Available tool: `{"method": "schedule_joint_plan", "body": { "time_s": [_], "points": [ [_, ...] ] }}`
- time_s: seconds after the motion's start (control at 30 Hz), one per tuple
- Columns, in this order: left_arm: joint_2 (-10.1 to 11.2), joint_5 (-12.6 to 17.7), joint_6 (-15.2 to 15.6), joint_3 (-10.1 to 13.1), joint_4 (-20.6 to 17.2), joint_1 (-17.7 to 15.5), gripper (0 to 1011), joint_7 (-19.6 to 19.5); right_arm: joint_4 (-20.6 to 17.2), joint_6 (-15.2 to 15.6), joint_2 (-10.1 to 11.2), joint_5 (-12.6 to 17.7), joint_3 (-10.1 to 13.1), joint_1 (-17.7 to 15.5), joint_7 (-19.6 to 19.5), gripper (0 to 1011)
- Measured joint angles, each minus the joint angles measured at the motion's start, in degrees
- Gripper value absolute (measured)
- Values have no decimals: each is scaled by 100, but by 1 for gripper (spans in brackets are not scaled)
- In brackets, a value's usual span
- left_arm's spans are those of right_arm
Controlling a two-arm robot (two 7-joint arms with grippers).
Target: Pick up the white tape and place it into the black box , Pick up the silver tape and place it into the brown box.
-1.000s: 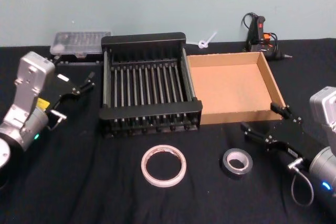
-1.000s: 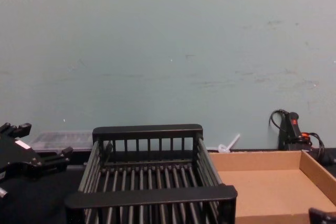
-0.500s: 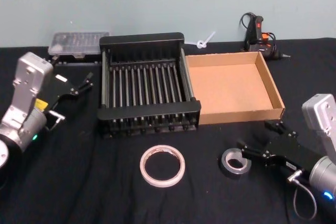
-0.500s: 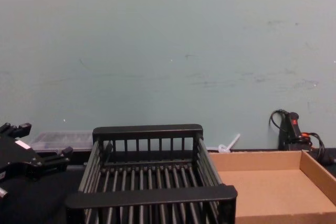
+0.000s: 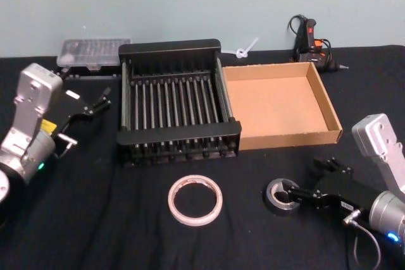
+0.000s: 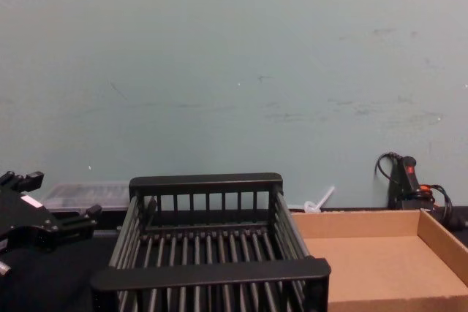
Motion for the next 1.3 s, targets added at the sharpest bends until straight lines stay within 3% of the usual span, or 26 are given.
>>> {"method": "schedule_joint_plan", "body": {
  "time_s": [0.37, 1.3],
  "points": [
    [0, 0, 0, 0, 0, 0, 1001, 0, 46, 295, -99, -109, 37, 61, 145, 1002],
    [0, 0, 0, 0, 0, 0, 1001, 0, 185, 456, -299, -384, 53, 153, 308, 1002]
  ]
}}
